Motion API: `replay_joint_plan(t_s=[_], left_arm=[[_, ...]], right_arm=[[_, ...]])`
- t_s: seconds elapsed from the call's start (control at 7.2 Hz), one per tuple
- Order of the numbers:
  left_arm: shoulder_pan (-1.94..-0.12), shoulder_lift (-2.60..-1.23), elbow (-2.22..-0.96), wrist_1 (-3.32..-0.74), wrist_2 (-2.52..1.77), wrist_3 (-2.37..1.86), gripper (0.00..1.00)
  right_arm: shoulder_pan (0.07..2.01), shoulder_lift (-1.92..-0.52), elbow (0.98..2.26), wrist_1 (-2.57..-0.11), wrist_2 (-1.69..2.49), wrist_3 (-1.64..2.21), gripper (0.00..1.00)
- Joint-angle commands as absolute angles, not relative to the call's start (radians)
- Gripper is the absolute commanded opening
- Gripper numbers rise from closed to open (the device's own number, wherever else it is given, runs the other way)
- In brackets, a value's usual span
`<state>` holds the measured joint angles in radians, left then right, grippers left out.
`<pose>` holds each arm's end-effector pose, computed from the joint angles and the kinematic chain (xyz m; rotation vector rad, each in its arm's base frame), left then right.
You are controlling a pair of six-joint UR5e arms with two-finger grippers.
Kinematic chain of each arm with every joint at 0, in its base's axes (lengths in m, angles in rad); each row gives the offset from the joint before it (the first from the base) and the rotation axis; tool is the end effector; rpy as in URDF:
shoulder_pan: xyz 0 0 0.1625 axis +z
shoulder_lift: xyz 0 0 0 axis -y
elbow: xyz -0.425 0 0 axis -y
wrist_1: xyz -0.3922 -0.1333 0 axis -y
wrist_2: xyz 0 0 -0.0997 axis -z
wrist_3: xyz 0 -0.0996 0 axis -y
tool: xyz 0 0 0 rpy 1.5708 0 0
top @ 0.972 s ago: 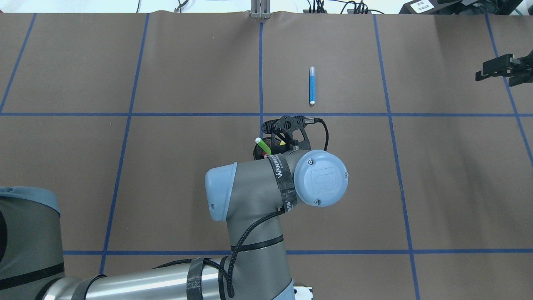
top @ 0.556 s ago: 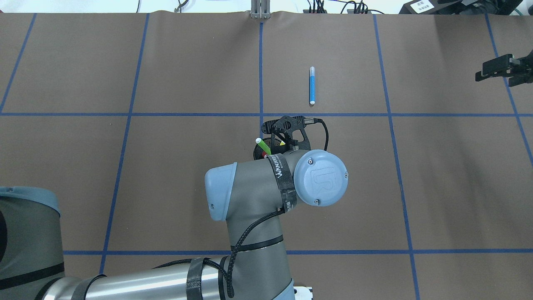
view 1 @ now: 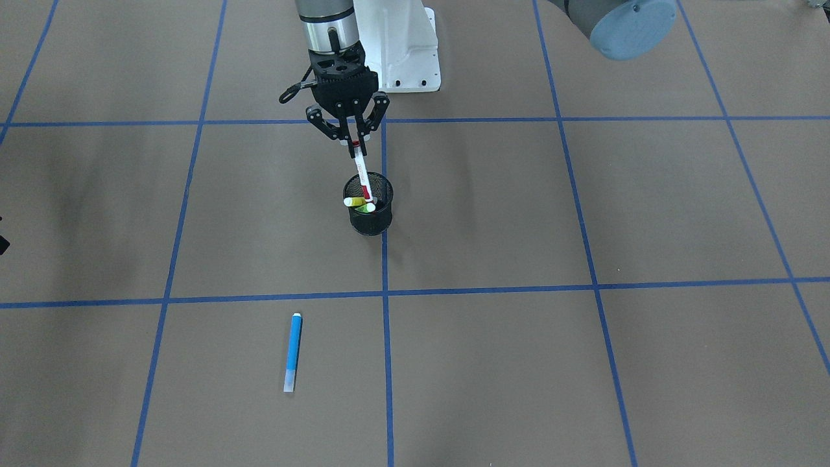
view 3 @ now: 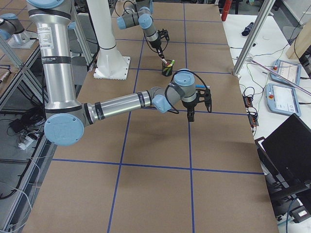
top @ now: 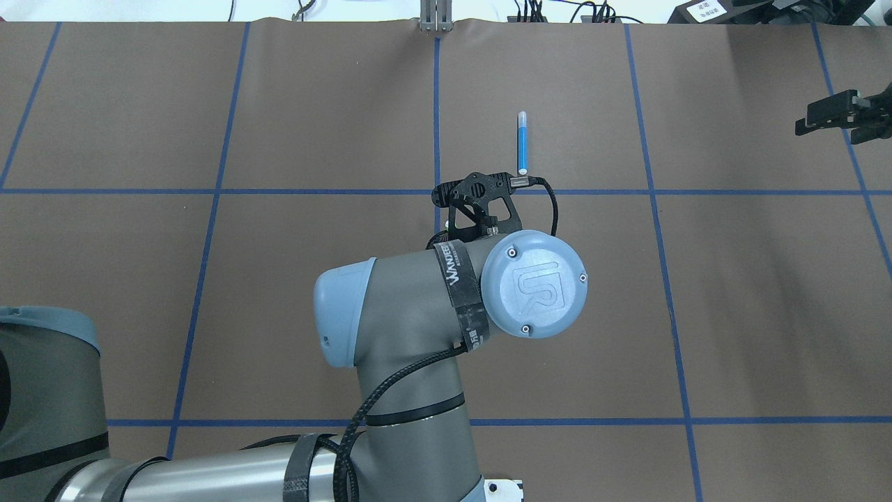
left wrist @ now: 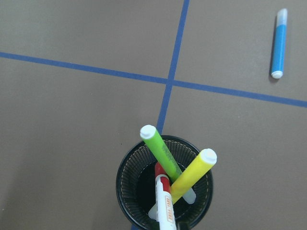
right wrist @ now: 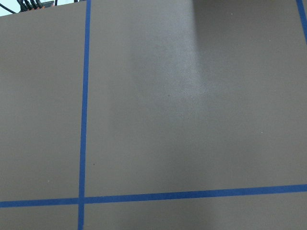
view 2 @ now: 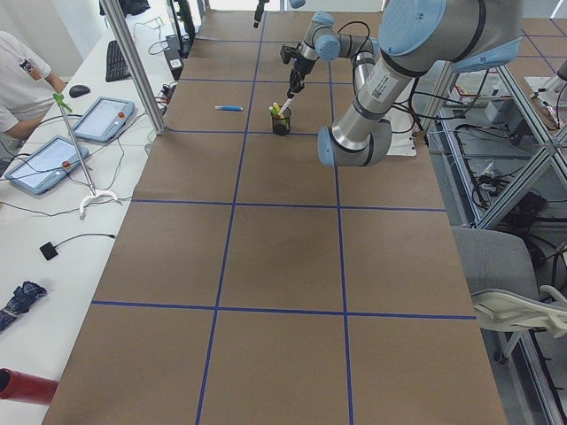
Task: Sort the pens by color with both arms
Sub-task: 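Lift the red-capped marker out of the cup with the left gripper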
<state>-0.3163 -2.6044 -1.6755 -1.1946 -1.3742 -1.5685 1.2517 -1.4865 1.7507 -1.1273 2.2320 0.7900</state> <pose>0.5884 -0.3533 0.0257 0.3069 0.7246 -0.3726 -0.1013 -0.5365 0.4785 0.2457 -0.8963 0.2028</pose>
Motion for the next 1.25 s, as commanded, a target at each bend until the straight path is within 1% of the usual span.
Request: replay_joint_plan(t_s=[0.0, 0.56, 0.69, 0.97, 1.11], left_arm=[[-0.345, -2.609, -1.753, -1.146, -1.374, -1.559, 0.00], [-0.444, -2.626, -1.763, -1.156, -1.368, -1.520, 0.00], [-0.475, -2.625, -1.714, -1.248, -1.367, -1.478, 0.00], [-0.517, -2.622, -1.478, -1.592, -1.365, -1.447, 0.00], [-0.535, -2.623, -1.379, -1.715, -1.361, -1.421, 0.00]], right_arm=[[1.252, -1.483, 1.752, -1.126, 2.232, 0.790, 1.00], [1.252, -1.482, 1.752, -1.127, 2.232, 0.790, 1.00], [1.252, -1.480, 1.752, -1.126, 2.232, 0.790, 1.00], [1.252, -1.480, 1.752, -1.126, 2.230, 0.790, 1.00], [1.252, -1.479, 1.752, -1.126, 2.229, 0.790, 1.00]])
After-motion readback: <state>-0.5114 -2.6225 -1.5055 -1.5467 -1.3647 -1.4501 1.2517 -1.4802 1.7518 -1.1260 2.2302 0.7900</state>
